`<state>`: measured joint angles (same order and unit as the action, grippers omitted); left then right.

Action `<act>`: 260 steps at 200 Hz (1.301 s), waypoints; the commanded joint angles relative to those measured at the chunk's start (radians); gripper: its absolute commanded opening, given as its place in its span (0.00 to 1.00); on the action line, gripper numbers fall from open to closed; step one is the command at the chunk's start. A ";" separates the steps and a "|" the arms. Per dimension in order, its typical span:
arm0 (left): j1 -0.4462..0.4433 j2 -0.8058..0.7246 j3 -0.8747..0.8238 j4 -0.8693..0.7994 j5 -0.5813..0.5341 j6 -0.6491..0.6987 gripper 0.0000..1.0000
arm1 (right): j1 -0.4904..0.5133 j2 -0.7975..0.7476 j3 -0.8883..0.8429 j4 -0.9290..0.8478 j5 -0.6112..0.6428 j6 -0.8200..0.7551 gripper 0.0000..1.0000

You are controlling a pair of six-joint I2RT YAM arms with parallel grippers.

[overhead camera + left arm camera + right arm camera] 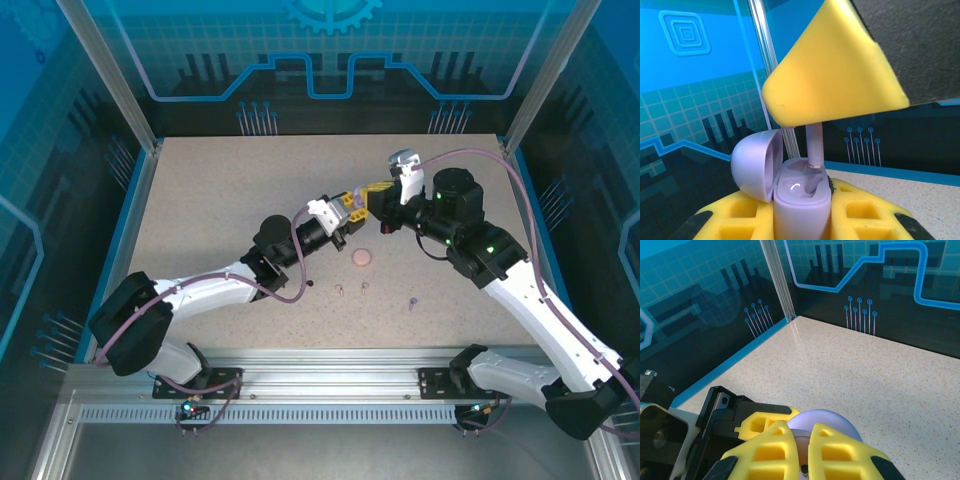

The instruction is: Insert the wireless bluetooth earbuds into the charging case

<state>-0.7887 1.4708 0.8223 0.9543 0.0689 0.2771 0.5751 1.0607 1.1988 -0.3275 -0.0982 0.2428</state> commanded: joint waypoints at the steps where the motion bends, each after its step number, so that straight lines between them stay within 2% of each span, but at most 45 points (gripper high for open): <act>1: -0.009 -0.035 0.030 0.017 0.016 -0.017 0.00 | -0.010 -0.001 -0.020 0.018 -0.007 -0.003 0.07; 89: -0.009 -0.043 0.034 0.015 0.015 -0.019 0.00 | -0.012 0.019 -0.030 -0.032 -0.028 -0.057 0.05; 172: -0.009 -0.055 0.037 0.009 0.017 -0.019 0.00 | -0.041 0.001 -0.044 -0.067 0.032 -0.102 0.04; 194: -0.009 -0.056 0.037 0.008 0.023 -0.019 0.00 | -0.050 0.003 -0.043 -0.071 -0.008 -0.111 0.04; 242: -0.009 -0.056 0.044 0.002 0.031 -0.030 0.00 | -0.051 0.047 0.013 -0.136 -0.176 -0.175 0.04; 260: -0.009 -0.056 0.042 0.003 0.031 -0.033 0.00 | -0.049 0.071 0.034 -0.168 -0.189 -0.190 0.04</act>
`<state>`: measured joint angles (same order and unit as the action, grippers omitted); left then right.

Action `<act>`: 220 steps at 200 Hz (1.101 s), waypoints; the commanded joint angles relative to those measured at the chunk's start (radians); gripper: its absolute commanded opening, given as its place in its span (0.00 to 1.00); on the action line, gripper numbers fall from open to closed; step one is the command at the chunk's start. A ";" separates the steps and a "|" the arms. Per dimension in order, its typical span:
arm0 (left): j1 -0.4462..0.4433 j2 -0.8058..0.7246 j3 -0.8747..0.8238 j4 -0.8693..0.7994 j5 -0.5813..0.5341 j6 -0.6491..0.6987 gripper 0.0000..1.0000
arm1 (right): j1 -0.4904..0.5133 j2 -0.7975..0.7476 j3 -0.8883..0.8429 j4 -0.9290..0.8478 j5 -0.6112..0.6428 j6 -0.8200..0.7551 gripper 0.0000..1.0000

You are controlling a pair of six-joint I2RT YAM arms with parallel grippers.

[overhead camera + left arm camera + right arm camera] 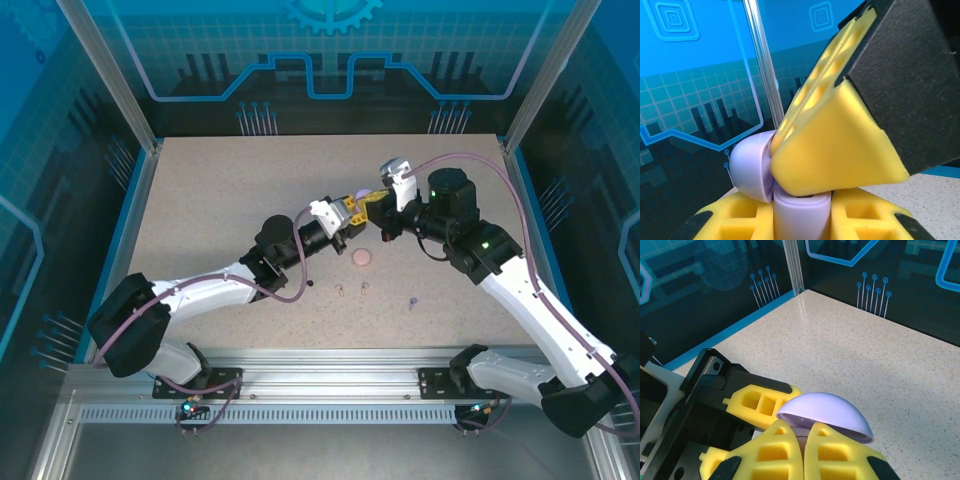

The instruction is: Insert the wireless bluetooth earbuds into the charging case

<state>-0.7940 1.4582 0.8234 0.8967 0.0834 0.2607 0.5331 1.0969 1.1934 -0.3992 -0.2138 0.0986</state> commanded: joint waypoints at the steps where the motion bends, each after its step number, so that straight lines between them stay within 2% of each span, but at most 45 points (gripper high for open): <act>1: -0.004 -0.044 0.041 0.061 0.016 -0.017 0.00 | -0.007 0.036 0.040 -0.097 -0.073 -0.047 0.05; 14: -0.004 -0.044 0.041 0.060 0.016 -0.017 0.00 | -0.007 0.038 0.040 -0.095 -0.056 -0.043 0.07; 25: -0.004 -0.044 0.040 0.058 0.016 -0.018 0.00 | -0.007 0.036 0.042 -0.090 -0.032 -0.027 0.13; 30: -0.004 -0.044 0.041 0.058 0.015 -0.019 0.00 | -0.008 0.034 0.047 -0.089 -0.019 -0.016 0.19; 39: -0.004 -0.041 0.041 0.057 0.013 -0.021 0.00 | -0.008 0.030 0.060 -0.089 0.003 0.010 0.35; 52: -0.004 -0.038 0.039 0.059 0.009 -0.023 0.00 | -0.012 0.017 0.090 -0.090 0.029 0.046 0.47; 85: -0.004 -0.033 0.030 0.069 -0.009 -0.023 0.00 | -0.049 -0.044 0.164 -0.119 0.057 0.157 0.60; 117: -0.003 -0.034 0.014 0.090 -0.031 -0.017 0.00 | -0.106 -0.109 0.177 -0.206 0.173 0.317 0.67; 152: -0.002 -0.041 -0.004 0.109 -0.070 -0.010 0.00 | -0.150 -0.107 0.130 -0.416 0.362 0.502 0.69; 179: -0.003 -0.051 -0.014 0.118 -0.092 -0.015 0.00 | -0.169 -0.075 -0.041 -0.491 0.416 0.668 0.68; 220: -0.002 -0.070 -0.031 0.133 -0.101 -0.021 0.00 | -0.165 -0.044 -0.341 -0.445 0.400 0.903 0.62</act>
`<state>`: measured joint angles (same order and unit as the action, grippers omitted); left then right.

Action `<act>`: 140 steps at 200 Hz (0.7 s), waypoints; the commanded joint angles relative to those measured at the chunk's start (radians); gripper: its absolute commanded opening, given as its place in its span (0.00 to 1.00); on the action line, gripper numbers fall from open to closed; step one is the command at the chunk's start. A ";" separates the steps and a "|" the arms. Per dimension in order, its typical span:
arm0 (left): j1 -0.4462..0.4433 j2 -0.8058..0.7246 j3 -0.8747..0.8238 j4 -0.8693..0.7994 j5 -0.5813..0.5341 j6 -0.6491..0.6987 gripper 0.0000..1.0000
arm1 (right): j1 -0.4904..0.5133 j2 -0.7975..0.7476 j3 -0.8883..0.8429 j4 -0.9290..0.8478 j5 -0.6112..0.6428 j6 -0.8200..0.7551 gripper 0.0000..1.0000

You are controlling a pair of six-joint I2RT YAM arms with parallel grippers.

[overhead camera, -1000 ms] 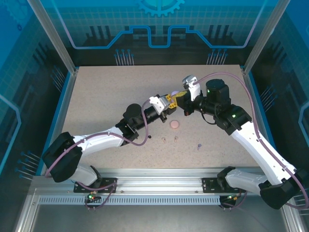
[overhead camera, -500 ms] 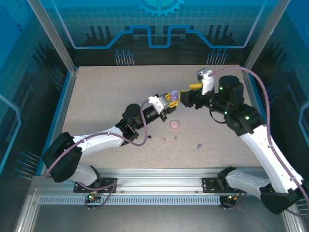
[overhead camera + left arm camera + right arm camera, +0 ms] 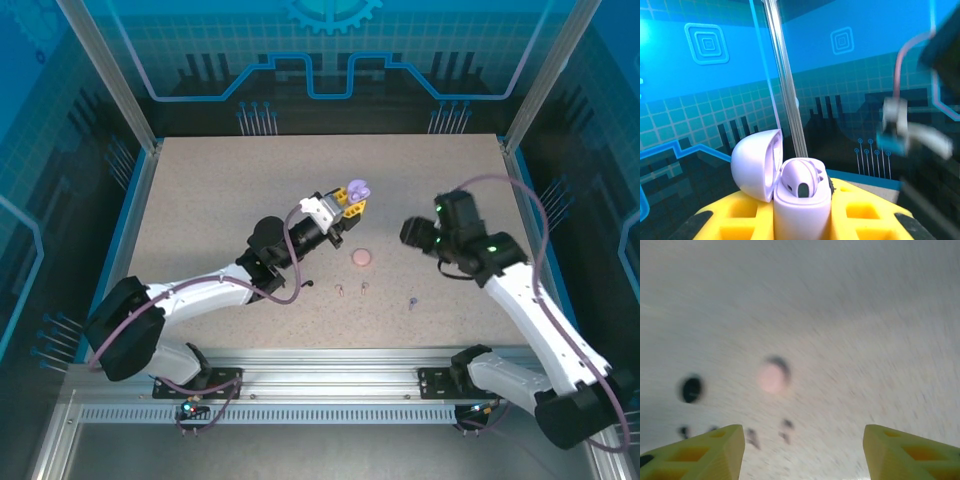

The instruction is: Insert the wireless bluetooth earbuds into the charging case

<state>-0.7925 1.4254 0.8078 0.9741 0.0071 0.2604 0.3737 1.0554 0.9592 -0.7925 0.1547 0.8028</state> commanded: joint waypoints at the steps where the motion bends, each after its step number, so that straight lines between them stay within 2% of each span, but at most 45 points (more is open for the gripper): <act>1: -0.004 -0.037 -0.016 0.056 -0.024 -0.022 0.00 | -0.006 -0.002 -0.112 -0.051 0.031 0.202 0.62; 41: -0.005 -0.042 -0.033 0.071 -0.025 -0.033 0.00 | 0.006 0.031 -0.217 -0.046 0.054 0.299 0.60; 140: -0.003 -0.053 -0.043 0.081 -0.022 -0.035 0.00 | 0.092 0.282 -0.226 0.031 0.059 0.281 0.51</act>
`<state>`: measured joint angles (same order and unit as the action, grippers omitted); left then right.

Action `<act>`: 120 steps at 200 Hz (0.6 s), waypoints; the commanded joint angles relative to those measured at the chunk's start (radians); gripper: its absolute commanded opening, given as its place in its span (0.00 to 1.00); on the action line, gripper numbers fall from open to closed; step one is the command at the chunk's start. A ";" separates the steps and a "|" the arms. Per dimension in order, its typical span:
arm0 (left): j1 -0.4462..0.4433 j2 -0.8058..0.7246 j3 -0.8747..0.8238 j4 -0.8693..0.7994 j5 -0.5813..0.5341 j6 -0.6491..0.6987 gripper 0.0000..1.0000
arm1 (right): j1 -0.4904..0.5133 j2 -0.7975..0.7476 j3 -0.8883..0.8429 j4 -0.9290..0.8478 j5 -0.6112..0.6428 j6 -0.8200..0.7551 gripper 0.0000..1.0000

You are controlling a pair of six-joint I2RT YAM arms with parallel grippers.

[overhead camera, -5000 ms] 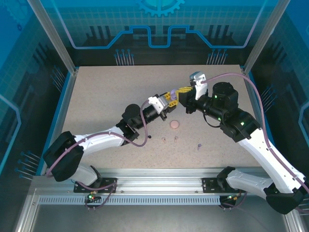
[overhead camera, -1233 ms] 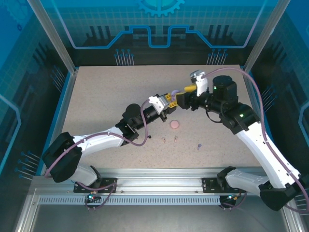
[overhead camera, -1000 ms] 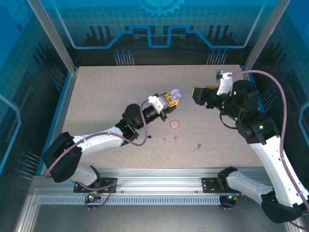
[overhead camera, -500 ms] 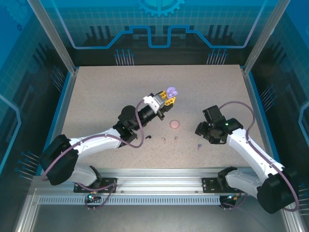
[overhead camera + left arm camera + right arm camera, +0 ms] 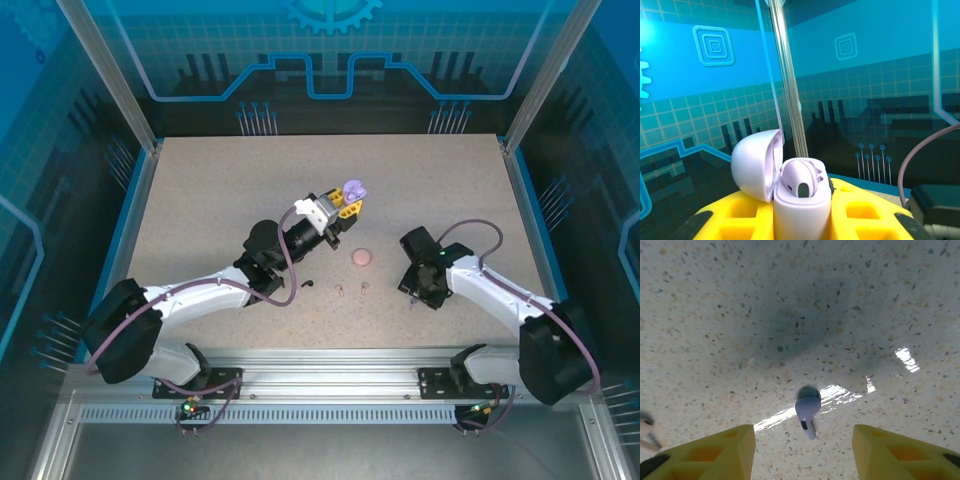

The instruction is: Insert the wireless bluetooth earbuds into the charging case

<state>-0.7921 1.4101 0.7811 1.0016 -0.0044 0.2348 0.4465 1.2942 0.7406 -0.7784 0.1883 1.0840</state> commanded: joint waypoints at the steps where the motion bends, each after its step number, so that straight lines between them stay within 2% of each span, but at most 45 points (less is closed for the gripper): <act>1: -0.005 -0.038 -0.016 0.054 -0.011 -0.009 0.00 | 0.020 0.044 -0.008 0.018 0.025 0.000 0.51; 120: -0.003 -0.043 -0.014 0.043 -0.009 -0.015 0.00 | 0.031 0.160 -0.033 0.097 0.014 -0.036 0.42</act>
<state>-0.7921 1.3956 0.7803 1.0012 -0.0044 0.2348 0.4603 1.4429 0.7120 -0.6865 0.1947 1.0538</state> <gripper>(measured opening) 0.224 0.422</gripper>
